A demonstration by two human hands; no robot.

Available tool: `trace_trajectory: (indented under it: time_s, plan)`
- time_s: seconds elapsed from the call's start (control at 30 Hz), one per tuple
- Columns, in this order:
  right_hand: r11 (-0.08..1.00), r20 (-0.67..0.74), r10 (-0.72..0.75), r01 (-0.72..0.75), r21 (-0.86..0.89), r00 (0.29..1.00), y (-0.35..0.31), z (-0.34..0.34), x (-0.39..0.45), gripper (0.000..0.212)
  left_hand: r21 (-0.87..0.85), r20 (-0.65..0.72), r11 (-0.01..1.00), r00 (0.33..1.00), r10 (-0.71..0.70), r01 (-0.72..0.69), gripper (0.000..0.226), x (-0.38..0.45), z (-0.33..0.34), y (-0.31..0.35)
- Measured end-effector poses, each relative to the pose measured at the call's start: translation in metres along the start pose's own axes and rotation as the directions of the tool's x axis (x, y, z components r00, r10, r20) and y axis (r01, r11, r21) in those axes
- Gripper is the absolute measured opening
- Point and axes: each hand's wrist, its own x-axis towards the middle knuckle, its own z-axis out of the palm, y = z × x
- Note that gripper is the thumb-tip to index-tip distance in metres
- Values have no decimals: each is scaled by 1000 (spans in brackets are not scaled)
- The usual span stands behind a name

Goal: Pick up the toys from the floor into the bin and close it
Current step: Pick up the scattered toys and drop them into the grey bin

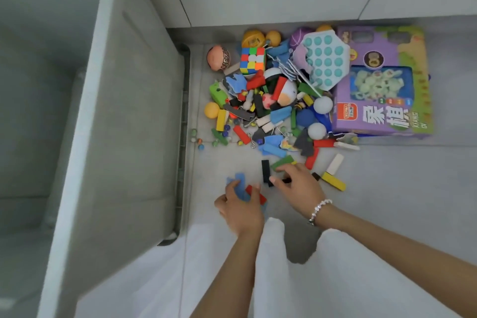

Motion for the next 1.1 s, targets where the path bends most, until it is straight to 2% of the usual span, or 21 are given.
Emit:
trace_trajectory:
  time_s: [0.13, 0.23, 0.33, 0.47, 0.7, 0.8, 0.9, 1.0, 1.1]
  plan:
    - [1000, 4, -26, 26, -2, 1000, -1, 5, 0, 36, 39, -62, 999, 998, 29, -27, 59, -3, 10, -3]
    - [1000, -12, -29, 29, 5, 999, 1, 4, 1, 34, 45, -70, 994, 992, 103, -100, 62, 0, 13, -2]
    - [999, -45, -28, 29, 15, 999, 9, 2, 0, 29, 43, -64, 981, 980, 190, -187, 60, 5, 15, -1]
    - [999, -24, -36, 36, 7, 999, 14, -1, 1, 29, 24, -14, 959, 959, 284, -284, 59, 12, 16, 3]
    - [997, -13, -42, 41, -64, 999, 15, -7, 13, 20, 31, 5, 932, 932, 362, -362, 52, 28, 1, 12]
    - [1000, -73, 15, -14, 18, 997, 13, -9, 14, 16, -140, 17, 965, 974, 225, -221, 46, 27, -7, 17]
    - [959, -103, 140, -109, 263, 985, 12, -10, 10, 6, -401, 146, 913, 989, -13, 71, 32, 26, -12, 29]
    - [863, -2, 199, -174, 475, 980, 11, -17, 7, 21, -566, 392, 761, 916, -88, 315, 24, 24, -15, 37]
    - [765, 120, 198, -230, 602, 973, 9, -25, 6, 30, -590, 570, 644, 816, -95, 487, 21, 22, -16, 44]
